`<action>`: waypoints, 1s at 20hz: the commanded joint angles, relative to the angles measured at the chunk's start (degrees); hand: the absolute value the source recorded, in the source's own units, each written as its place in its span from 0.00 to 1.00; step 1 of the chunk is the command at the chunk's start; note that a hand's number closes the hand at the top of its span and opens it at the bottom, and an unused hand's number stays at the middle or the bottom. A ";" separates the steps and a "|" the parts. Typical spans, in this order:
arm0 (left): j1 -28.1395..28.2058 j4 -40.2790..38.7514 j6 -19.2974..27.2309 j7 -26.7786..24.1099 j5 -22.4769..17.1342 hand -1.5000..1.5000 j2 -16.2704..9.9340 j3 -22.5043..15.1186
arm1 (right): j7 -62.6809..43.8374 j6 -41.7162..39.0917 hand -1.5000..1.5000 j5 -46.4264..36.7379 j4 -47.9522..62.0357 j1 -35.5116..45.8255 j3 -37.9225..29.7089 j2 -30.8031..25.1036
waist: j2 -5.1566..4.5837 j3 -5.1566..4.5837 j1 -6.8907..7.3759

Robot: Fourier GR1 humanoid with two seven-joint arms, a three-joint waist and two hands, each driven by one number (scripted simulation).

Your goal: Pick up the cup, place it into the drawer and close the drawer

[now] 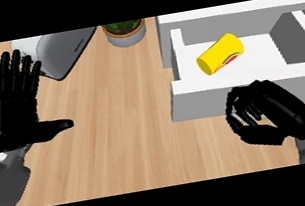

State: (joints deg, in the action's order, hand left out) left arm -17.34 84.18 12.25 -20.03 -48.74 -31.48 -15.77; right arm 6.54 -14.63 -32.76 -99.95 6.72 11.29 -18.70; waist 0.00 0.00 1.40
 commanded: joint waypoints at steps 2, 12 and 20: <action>3.71 0.10 -4.73 0.15 -0.74 0.00 -1.48 4.82 | 5.99 5.37 0.00 -7.12 14.43 4.49 1.28 1.77 | -0.12 0.01 -0.69; 10.55 0.47 -13.59 0.25 -0.53 0.00 -2.17 11.33 | 9.76 10.27 0.00 -14.09 41.06 19.80 -0.47 6.73 | -0.19 0.02 -0.41; 12.25 -0.50 -17.56 -0.74 2.51 0.00 0.71 13.01 | 17.33 14.79 0.00 -13.91 64.21 32.21 -6.96 8.71 | -0.33 0.04 -0.10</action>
State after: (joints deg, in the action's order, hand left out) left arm -5.37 82.98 -3.63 -21.75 -46.51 -30.86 -4.11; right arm 20.72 -1.83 -46.67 -47.37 32.55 7.20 -11.19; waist -0.07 -0.09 1.00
